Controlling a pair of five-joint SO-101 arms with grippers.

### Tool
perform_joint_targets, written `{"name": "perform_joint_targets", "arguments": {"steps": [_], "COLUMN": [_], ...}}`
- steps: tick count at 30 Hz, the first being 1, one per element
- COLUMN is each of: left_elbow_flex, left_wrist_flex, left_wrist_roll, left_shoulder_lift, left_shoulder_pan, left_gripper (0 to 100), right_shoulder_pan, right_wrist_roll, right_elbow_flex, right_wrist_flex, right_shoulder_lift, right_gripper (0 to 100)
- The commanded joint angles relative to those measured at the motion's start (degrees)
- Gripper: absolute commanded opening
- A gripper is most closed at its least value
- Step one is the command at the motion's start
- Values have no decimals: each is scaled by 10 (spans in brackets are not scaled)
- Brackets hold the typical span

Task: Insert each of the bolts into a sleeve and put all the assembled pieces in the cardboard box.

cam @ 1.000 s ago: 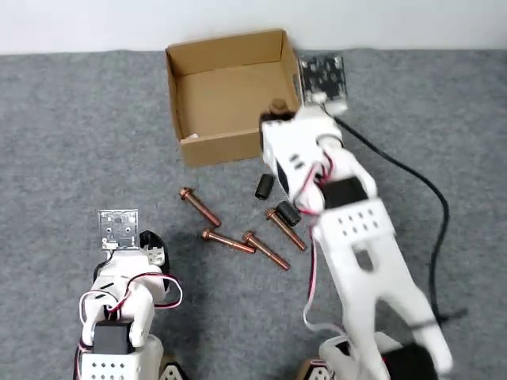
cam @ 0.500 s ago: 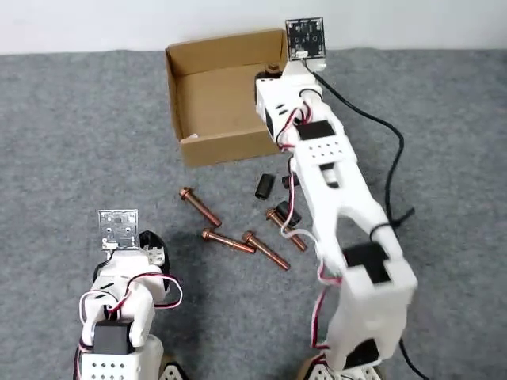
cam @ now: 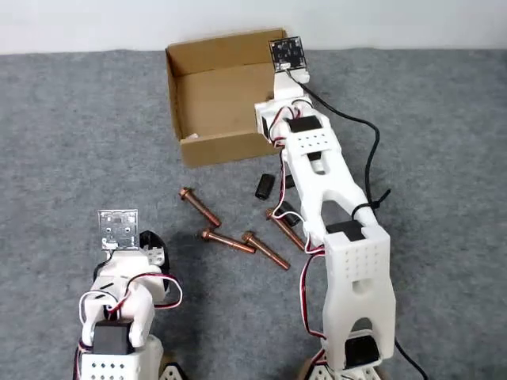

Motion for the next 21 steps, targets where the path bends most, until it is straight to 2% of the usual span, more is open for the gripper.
{"name": "perform_joint_targets", "arguments": {"steps": [1, 6, 17, 21], "left_elbow_flex": [-3, -3, -3, -3], "left_wrist_flex": [4, 4, 4, 4], "left_wrist_roll": [-5, -5, -5, -5], "left_shoulder_lift": [0, 0, 0, 0], "left_shoulder_pan": [-5, -5, -5, -6], "left_gripper": [5, 5, 5, 5], "right_shoulder_pan": [4, 2, -9, -10], "right_wrist_roll": [6, 4, 5, 6], "right_elbow_flex": [-52, -114, -341, -391], "right_wrist_flex": [27, 95, 475, 569], "right_shoulder_lift": [-16, -17, -16, -12], "right_gripper": [136, 136, 136, 136]}}
